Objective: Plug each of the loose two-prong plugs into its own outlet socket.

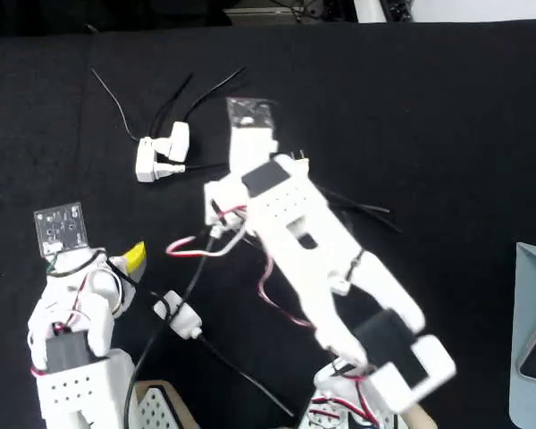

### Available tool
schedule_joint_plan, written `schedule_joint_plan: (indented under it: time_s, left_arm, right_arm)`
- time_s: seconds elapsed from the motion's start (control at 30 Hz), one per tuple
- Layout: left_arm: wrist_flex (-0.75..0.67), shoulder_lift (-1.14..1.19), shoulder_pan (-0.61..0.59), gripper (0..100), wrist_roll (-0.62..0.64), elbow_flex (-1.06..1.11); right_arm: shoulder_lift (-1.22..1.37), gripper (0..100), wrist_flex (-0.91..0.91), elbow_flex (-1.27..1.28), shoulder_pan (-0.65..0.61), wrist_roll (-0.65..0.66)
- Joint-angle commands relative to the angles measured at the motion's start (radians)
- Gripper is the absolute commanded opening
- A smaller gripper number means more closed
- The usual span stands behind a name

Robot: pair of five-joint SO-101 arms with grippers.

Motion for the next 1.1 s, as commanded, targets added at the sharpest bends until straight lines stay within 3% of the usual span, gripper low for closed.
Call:
schedule_joint_plan:
  time_s: [0.0,0.43,0.67,0.9,1.07]
  left_arm:
    - [0.075,-0.149,0.030,32,0.000,0.018]
    - [0.080,-0.138,0.102,32,-0.002,0.113]
    - [0.089,-0.135,0.094,32,-0.002,0.143]
    - [0.089,-0.133,0.101,32,0.006,0.143]
    - [0.089,-0.132,0.099,32,0.006,0.143]
  right_arm:
    - [-0.110,1.4,-0.063,0.094,0.057,0.017]
    - [-0.302,1.8,-0.238,0.450,0.107,0.017]
    - [-0.371,20.7,-0.236,0.518,0.106,0.029]
    - [-0.450,21.0,-0.143,0.526,0.107,0.265]
    - [-0.544,20.9,-0.071,0.529,0.107,0.588]
